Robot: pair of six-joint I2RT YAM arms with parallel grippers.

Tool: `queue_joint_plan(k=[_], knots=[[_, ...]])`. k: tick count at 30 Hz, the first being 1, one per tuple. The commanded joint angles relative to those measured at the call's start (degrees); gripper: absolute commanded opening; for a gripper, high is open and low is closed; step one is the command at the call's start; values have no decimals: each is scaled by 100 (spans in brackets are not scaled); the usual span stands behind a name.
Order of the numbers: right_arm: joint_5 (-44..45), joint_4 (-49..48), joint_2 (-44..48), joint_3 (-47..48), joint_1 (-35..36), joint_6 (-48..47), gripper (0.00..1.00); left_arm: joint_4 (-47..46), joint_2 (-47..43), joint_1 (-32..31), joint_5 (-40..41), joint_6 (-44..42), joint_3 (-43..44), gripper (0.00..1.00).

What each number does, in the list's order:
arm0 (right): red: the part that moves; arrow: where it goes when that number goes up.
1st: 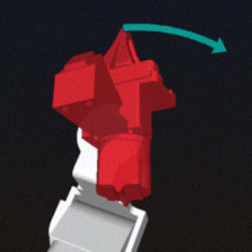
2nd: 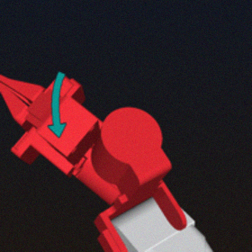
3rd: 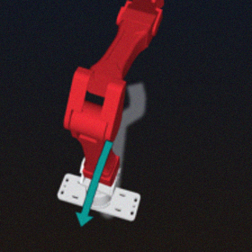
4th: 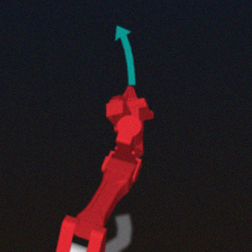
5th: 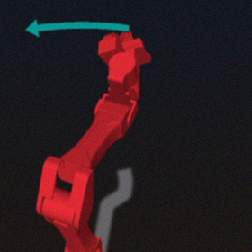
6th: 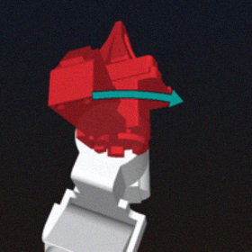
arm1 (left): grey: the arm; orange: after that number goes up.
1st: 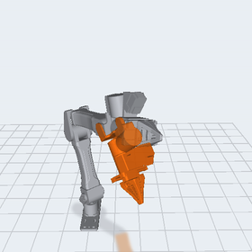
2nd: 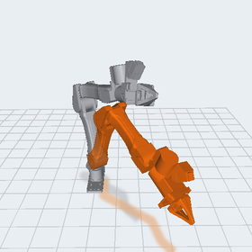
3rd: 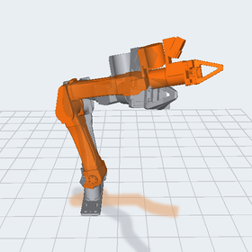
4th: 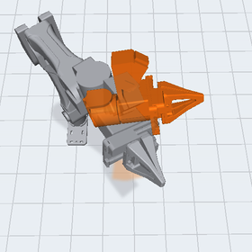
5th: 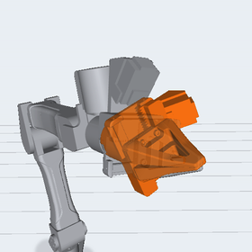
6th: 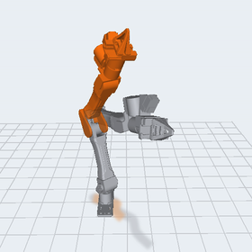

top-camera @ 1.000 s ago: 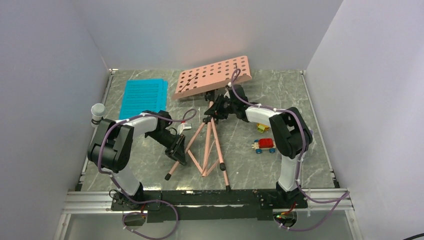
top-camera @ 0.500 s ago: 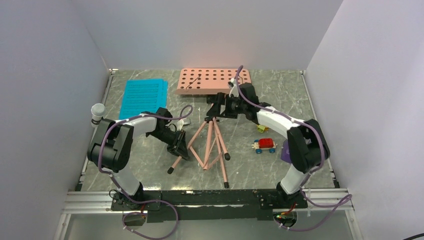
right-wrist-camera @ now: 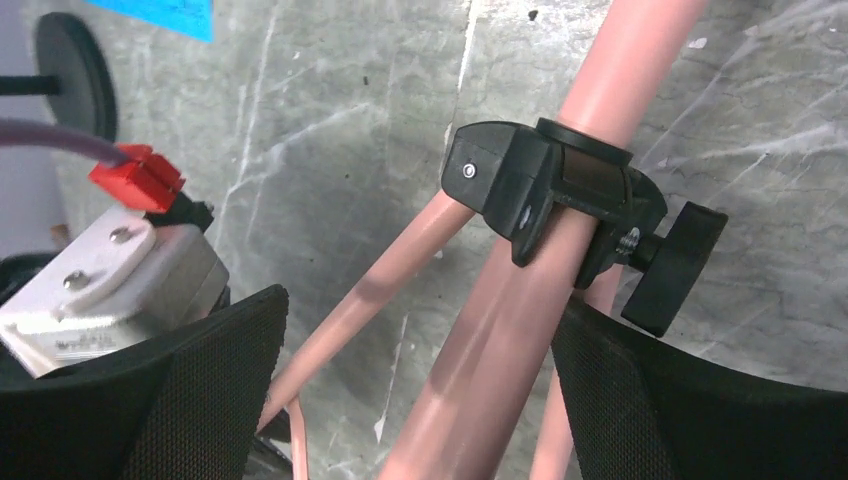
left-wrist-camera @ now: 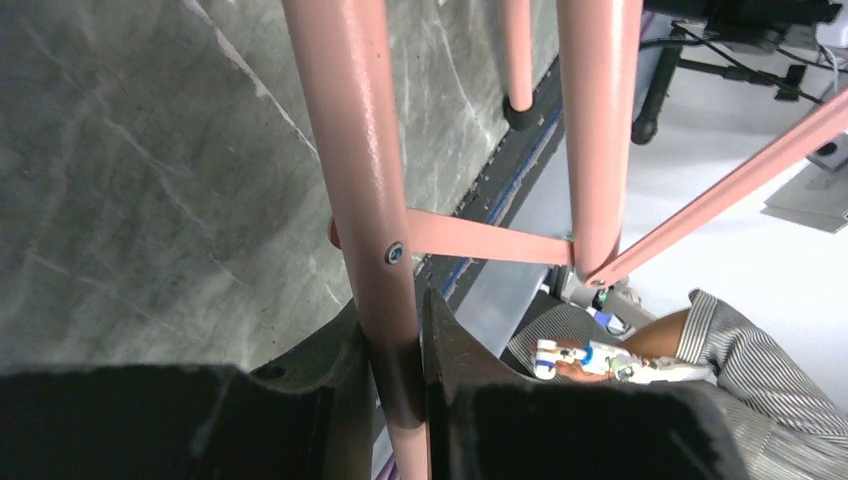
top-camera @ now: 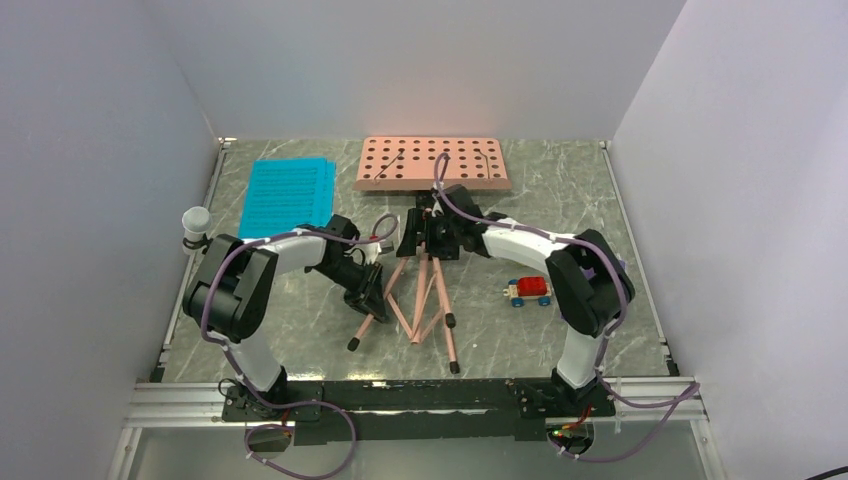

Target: Pack up the instrument practice props

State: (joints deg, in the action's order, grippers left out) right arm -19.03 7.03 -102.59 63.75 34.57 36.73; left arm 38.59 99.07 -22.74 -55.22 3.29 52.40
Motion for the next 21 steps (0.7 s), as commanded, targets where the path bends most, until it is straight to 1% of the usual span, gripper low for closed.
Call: queue_joint_plan(k=[1,4,6,9,13,15,19,21], knots=[[1203,799,-250,482,298,459,100,-1243,-313,-222,-138,-121,173,14],[1327,817,-351,400,430,620,100,-1746,-516,-225,-23,322,19,17],[1497,804,-419,334,513,631,98,-1988,-579,-253,43,553,-11,17],[1636,961,-479,322,573,685,95,-1998,-554,-369,71,566,131,15],[1464,1196,-153,636,414,228,96,-1747,-529,-382,209,387,230,13],[1410,1370,73,805,239,-43,99,-1783,-617,-388,356,366,138,13],[1294,1643,220,997,-55,-489,100,-1932,-668,-385,440,418,-12,13],[1259,1707,221,972,-151,-563,100,-1908,-631,-384,473,384,24,13]])
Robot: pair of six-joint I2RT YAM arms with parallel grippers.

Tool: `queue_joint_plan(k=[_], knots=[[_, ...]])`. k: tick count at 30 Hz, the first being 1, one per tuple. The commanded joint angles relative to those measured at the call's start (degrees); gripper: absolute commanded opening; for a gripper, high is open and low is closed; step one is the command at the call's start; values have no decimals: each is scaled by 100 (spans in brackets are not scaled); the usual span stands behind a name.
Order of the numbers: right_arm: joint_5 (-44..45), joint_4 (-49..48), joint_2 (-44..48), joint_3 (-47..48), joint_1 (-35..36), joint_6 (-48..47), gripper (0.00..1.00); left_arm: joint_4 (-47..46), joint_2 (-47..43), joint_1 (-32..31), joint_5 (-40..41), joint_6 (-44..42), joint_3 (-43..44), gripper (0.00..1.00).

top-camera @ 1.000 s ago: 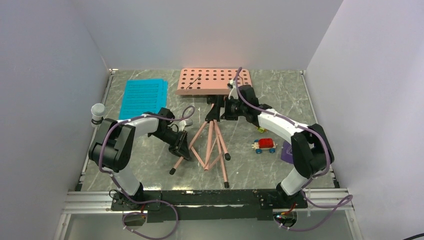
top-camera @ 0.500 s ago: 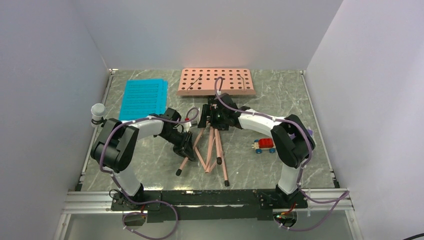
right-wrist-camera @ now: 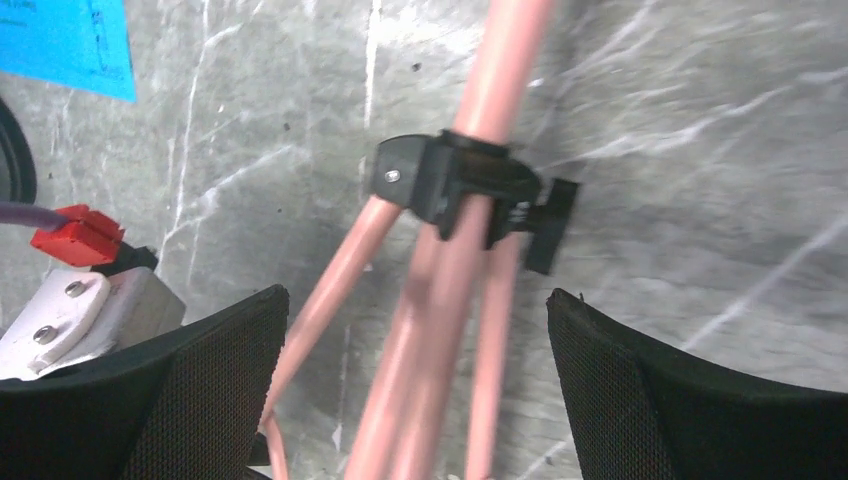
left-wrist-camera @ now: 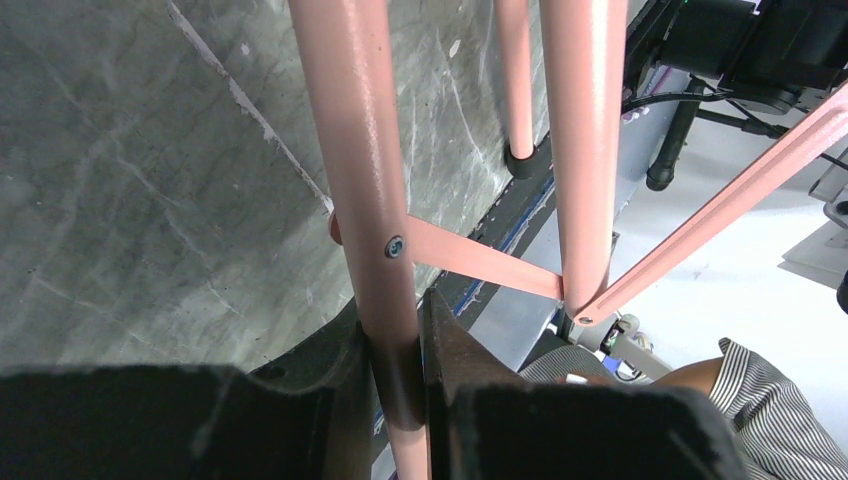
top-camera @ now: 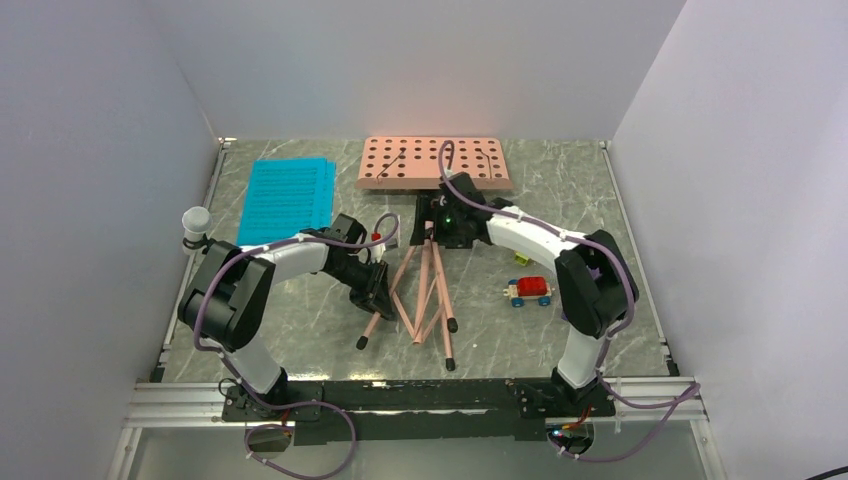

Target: Pack up the instrument practice props

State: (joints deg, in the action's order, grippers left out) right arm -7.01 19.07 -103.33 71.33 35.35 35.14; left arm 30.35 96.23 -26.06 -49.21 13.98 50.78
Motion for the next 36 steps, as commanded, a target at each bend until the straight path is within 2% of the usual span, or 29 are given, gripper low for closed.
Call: queue_joint_plan(k=[1,12,17,18,20,22,24,26,33,36], knots=[[100,538,279,191,-243,-428,100,-1053,-321,-56,-127,-717,222,13],[-221,-125,-509,270,113,79,100,-1007,-246,-65,-248,-721,423,15],[140,-141,-914,318,348,313,100,-954,-222,-129,-207,-780,547,16],[243,-117,-961,294,379,363,97,-932,-233,-156,-169,-816,583,17],[436,-11,-1037,218,407,559,81,-884,-251,-222,-66,-879,658,21],[559,17,-1078,113,419,643,68,-787,-234,-280,58,-960,752,29],[614,11,-1097,36,414,699,61,-656,-213,-313,208,-1054,860,38],[636,-3,-1117,0,411,737,48,-532,-209,-328,264,-1134,947,43],[676,-113,-1163,35,389,667,30,39,-636,-260,220,-1668,1100,57],[642,-155,-1135,5,369,598,6,36,-957,-148,496,-1603,1065,67]])
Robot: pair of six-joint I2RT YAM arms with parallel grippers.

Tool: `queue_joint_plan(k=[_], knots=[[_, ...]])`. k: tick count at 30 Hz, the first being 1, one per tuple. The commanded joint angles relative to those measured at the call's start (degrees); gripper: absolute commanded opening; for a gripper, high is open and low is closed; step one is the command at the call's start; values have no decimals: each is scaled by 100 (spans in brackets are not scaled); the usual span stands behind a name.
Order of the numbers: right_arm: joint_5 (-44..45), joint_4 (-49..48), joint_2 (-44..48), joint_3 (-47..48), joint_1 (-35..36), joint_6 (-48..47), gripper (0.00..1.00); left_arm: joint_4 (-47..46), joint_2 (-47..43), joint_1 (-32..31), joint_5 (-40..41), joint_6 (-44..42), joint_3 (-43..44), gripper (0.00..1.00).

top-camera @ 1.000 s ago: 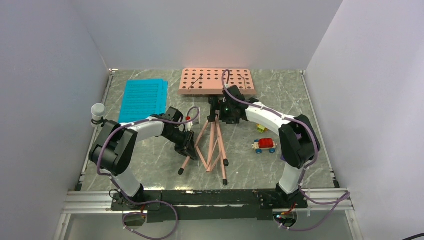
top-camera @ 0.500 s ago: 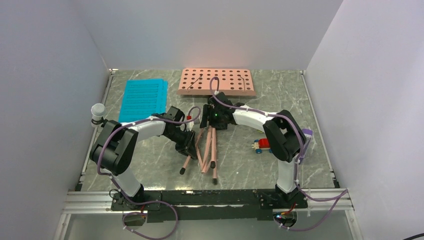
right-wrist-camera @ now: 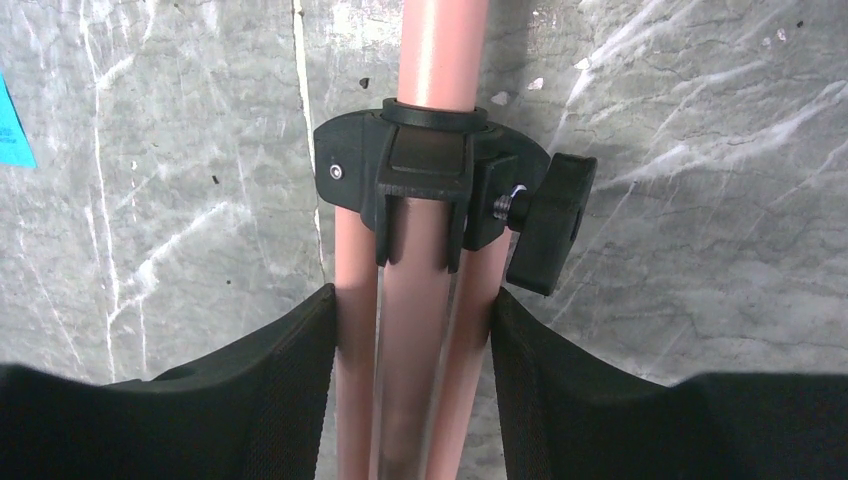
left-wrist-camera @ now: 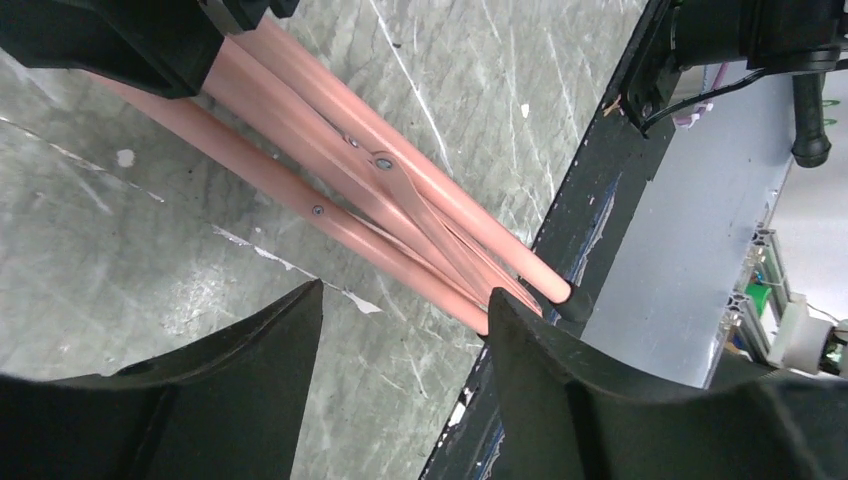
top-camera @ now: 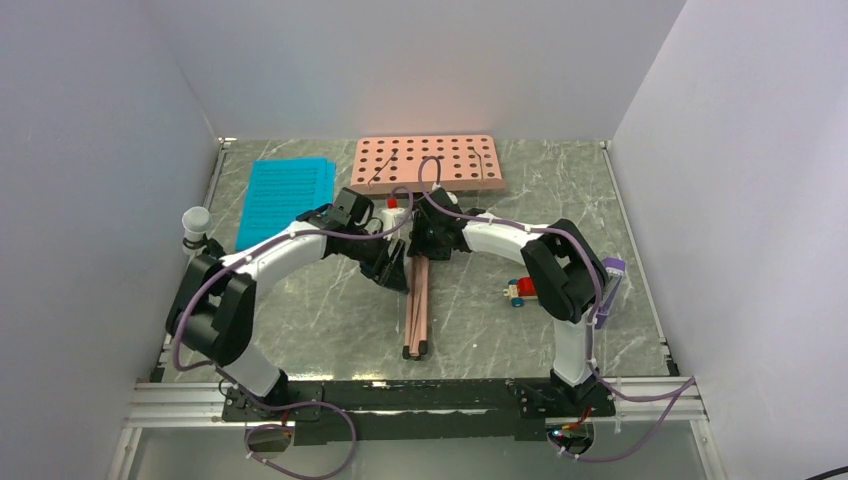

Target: Pack up the instrument practice props

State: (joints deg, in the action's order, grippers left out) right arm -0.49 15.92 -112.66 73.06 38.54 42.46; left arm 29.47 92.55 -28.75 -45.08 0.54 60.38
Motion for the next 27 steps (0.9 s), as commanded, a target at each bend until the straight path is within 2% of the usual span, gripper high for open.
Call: queue_joint_plan(k=[1,6,13,20,21,23,24,25,27], knots=[[-31,134,-177,-189,42,-154,1,173,-650,161,114,-276,119,67],[-224,-35,20,-325,-34,-283,0,432,-729,635,186,-100,266,69],[-483,-511,398,-497,-75,-880,0,311,-734,1776,272,728,658,70],[-970,-896,651,-783,-84,-1013,1,189,-309,1952,436,996,1459,70],[-986,-921,694,-765,-88,-1106,17,191,-251,1957,445,990,1576,71],[-841,-794,854,-659,-120,-1291,72,230,-165,1952,467,942,1798,71],[-831,-727,977,-603,-168,-1466,95,281,-128,1952,477,892,1948,71],[-887,-633,1120,-547,-247,-1648,100,352,-97,1952,501,816,2108,72],[-1078,-405,1493,-436,-522,-2008,100,489,1,1952,524,656,2501,85]])
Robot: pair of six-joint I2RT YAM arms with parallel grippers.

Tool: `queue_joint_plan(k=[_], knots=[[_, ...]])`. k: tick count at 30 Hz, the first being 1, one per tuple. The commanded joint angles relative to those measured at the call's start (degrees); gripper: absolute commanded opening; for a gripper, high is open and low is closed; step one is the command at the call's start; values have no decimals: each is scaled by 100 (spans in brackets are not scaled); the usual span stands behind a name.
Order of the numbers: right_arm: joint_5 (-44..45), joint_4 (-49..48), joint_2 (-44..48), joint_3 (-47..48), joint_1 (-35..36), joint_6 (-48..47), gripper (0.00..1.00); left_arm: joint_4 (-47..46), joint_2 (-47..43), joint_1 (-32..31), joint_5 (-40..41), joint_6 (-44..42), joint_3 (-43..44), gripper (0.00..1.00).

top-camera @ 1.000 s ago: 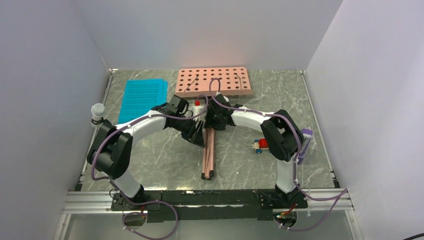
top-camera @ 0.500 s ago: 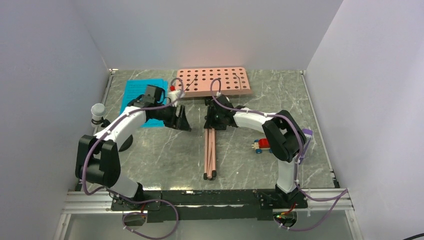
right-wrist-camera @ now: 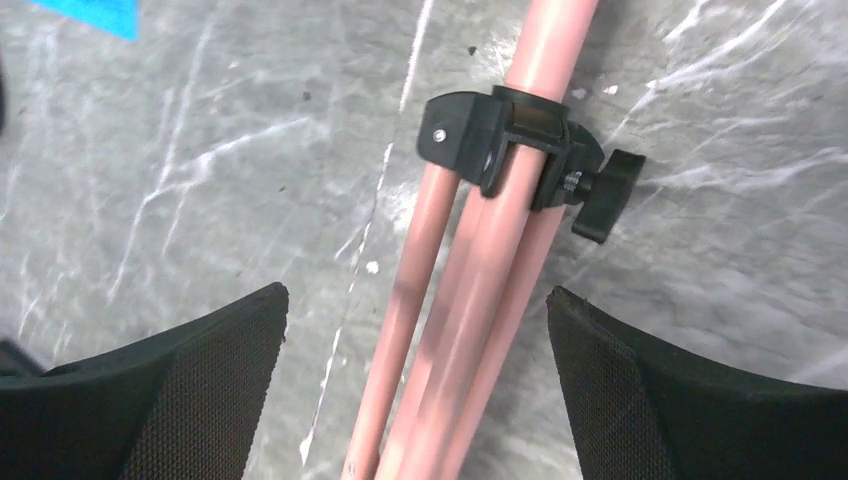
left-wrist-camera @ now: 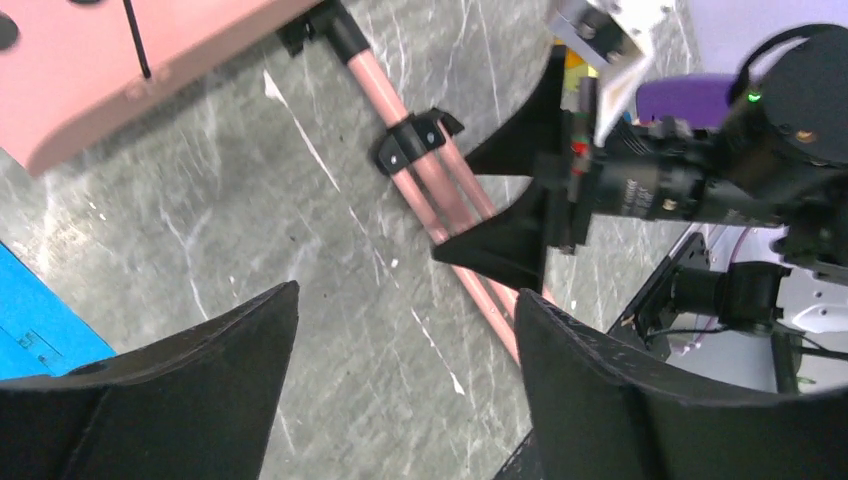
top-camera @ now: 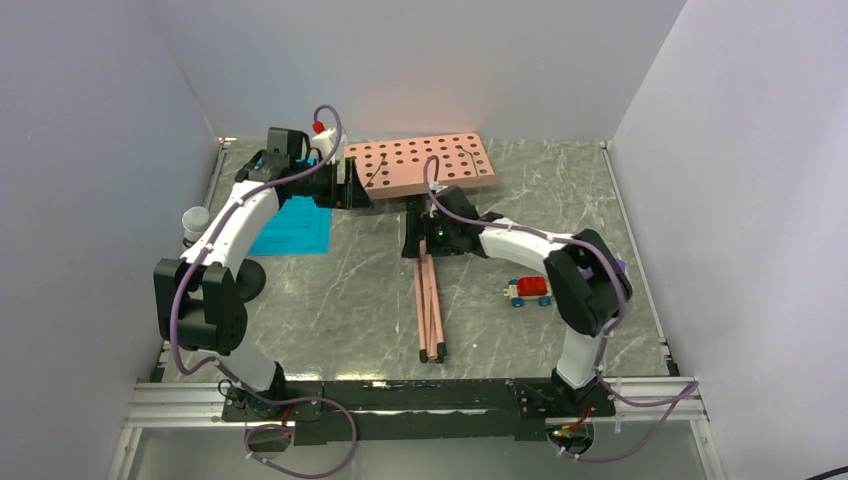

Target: Pack up the instrument practice props

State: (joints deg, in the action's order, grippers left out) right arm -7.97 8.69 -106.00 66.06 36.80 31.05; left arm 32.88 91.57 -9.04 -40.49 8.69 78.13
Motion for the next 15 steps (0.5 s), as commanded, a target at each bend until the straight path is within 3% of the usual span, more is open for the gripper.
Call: queue_joint_plan(k=[1,4,7,10,15], knots=[[-524,393,1045,300,-505,-1023,100,272,169,-19,79,-288,977,98],[-1194,1003,1569,762,-999,-1610,100,794,481,-17,302,-726,1953,99],[-1121,2194,1744,1811,-1157,-2590,100,1122,744,34,778,-1203,2969,99],[179,2850,1760,2688,-1194,-2533,100,1009,869,121,1464,-1238,3550,99],[1738,3344,1649,3954,-1268,-2739,100,224,728,218,2546,-1147,3653,99]])
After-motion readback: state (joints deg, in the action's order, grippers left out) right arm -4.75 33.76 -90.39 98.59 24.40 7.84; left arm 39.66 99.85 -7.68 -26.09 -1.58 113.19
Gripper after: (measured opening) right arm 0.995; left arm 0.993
